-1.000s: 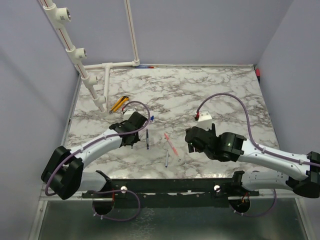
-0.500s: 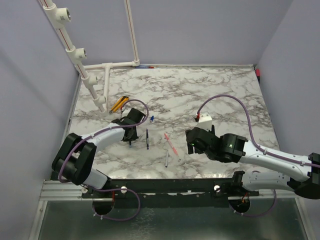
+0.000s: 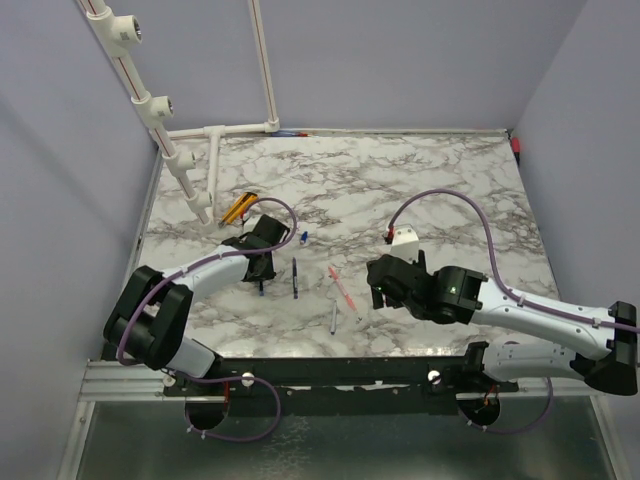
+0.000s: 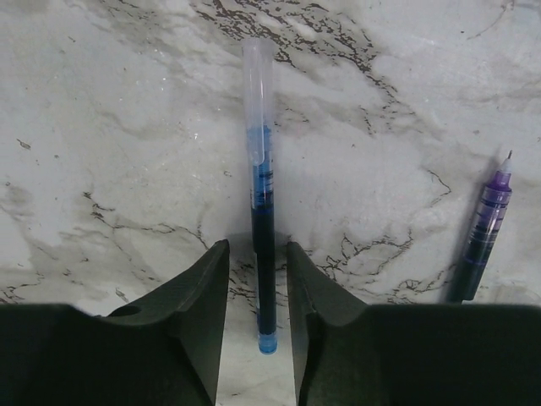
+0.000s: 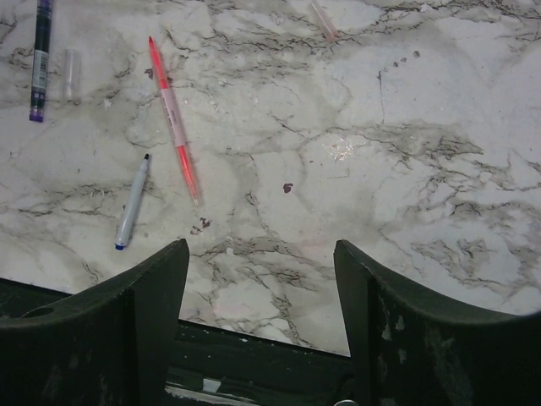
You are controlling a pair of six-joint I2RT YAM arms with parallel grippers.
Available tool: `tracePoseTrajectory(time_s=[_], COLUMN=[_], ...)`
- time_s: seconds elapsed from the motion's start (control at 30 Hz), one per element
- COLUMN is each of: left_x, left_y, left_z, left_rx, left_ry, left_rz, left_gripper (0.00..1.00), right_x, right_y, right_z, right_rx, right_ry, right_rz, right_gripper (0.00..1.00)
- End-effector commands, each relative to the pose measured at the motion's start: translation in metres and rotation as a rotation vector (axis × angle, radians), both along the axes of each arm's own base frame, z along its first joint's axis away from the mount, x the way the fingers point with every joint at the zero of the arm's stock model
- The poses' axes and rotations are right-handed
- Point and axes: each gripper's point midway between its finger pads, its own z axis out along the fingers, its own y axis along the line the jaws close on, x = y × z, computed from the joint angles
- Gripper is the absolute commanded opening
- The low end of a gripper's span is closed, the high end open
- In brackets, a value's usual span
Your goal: Insert the pens into the pen caps
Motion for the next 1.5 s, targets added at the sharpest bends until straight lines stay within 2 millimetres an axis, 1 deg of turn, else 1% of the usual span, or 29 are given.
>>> tracePoseTrajectory(time_s=[0.0,0.13,0.17,0.37,0.47,0.53,0.6,0.67,0.8,0.93,1.07,1.27,1.47], left_x=[-0.005,0.001,0.003,0.004,0.006,0.008,0.009,0.009,0.009,0.010,0.011,0.008,0.005], left_y=[0.003,-0.006,-0.010,-0.025,-0.035,-0.040,-0.045,-0.050,-0.060,-0.071,-0.078,-0.084,-0.080], left_z=[0.000,0.018,0.024,0.052,0.069,0.077,0.080,0.079,0.069,0.055,0.042,0.021,0.007], left_rx=[-0.001,-0.050,-0.065,-0.117,-0.157,-0.168,-0.169,-0.161,-0.140,-0.129,-0.131,-0.131,-0.100], left_ry=[0.009,-0.028,-0.037,-0.037,-0.053,-0.062,-0.066,-0.066,-0.052,-0.039,-0.022,0.021,0.043], left_rz=[-0.009,-0.043,-0.064,-0.154,-0.174,-0.180,-0.179,-0.176,-0.166,-0.172,-0.169,-0.174,-0.164], left_gripper=[0.37,0.42,0.42,0.44,0.50,0.51,0.51,0.51,0.51,0.51,0.51,0.51,0.50], right_x=[0.002,0.006,0.005,0.004,0.005,0.005,0.005,0.005,0.005,0.004,0.004,0.001,-0.001], right_y=[0.008,0.011,0.009,0.010,0.009,0.008,0.008,0.009,0.009,0.006,0.003,-0.001,-0.004], right_z=[0.005,0.013,0.014,0.027,0.030,0.031,0.031,0.030,0.030,0.031,0.033,0.030,0.028], right_rx=[0.021,0.026,0.013,0.043,0.053,0.051,0.049,0.045,0.045,0.042,0.039,0.042,0.049], right_ry=[-0.001,-0.016,-0.011,-0.020,-0.027,-0.028,-0.028,-0.026,-0.022,-0.022,-0.025,-0.021,-0.016], right_rz=[0.007,0.009,0.009,0.012,0.006,0.004,0.003,0.002,0.003,0.000,-0.004,-0.009,-0.018], right_gripper=[0.74,0.74,0.74,0.74,0.75,0.75,0.75,0.75,0.76,0.76,0.75,0.76,0.76])
